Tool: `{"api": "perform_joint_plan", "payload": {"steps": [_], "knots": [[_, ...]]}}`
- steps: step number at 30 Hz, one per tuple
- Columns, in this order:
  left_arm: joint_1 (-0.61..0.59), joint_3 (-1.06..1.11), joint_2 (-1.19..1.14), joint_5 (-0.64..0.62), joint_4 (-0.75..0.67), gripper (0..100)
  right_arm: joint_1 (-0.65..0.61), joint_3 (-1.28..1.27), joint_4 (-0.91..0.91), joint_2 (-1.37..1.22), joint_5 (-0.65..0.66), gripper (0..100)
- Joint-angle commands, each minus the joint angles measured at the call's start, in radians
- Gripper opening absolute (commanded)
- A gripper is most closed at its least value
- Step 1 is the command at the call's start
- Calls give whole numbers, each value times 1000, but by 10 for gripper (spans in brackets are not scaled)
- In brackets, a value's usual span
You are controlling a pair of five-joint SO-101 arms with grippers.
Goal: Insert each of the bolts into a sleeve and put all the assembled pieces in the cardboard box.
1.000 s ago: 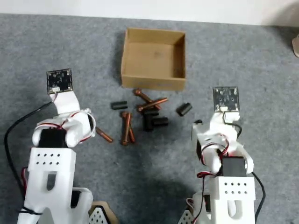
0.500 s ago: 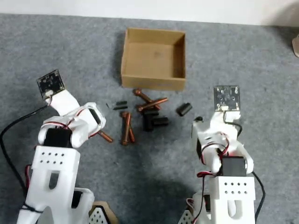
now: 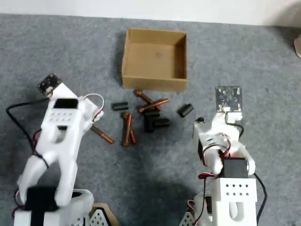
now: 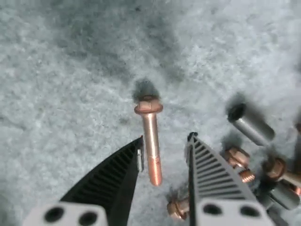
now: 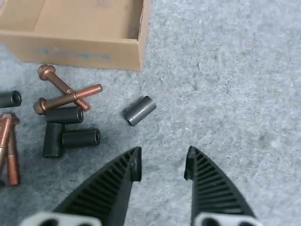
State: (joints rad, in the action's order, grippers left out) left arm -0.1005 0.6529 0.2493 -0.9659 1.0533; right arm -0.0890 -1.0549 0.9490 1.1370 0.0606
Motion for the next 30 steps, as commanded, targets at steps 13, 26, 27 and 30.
{"api": "perform_joint_plan", "payload": {"steps": [13,26,27,30], "knots": [[-51,-84,-174,-32,17,152,-7,16,-21,-2,-25,159],[-33,-96,-325,-34,-49,149,-7,-5,-21,-2,-23,159],[-27,-96,-325,-34,-49,147,-7,-8,-31,-2,-25,159],[-24,-94,-325,-34,-61,146,-7,-33,-62,-2,-25,159]]}}
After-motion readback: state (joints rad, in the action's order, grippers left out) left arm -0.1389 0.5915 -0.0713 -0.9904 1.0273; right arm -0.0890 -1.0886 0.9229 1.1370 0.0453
